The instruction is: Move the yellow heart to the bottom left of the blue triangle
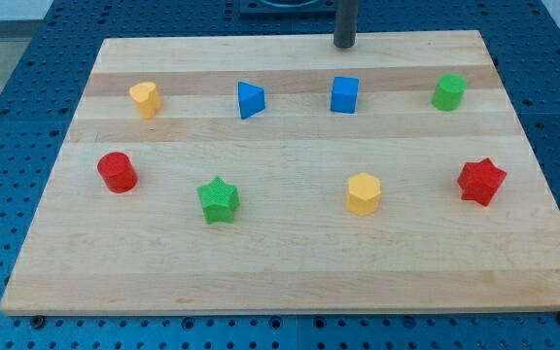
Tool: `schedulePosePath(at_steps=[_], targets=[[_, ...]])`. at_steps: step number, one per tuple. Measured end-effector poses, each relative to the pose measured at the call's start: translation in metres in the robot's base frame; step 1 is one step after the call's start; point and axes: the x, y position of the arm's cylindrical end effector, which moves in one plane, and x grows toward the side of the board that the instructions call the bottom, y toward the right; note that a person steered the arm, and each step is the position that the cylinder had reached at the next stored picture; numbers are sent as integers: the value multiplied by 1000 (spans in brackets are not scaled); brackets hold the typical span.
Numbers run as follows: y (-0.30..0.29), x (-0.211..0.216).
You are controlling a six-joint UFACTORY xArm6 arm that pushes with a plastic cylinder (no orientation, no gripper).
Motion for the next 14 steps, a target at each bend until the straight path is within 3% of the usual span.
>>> schedulePosePath(at_steps=[1,2,3,4,5,6,7,8,9,10,11,13,14], targets=[[-8,0],[-72,10],[-145,60],[-186,71],[-237,57],[-297,81],[-293,101],[-225,101],[-225,89],[-303,65],[-330,116],[-252,130],[-252,130]])
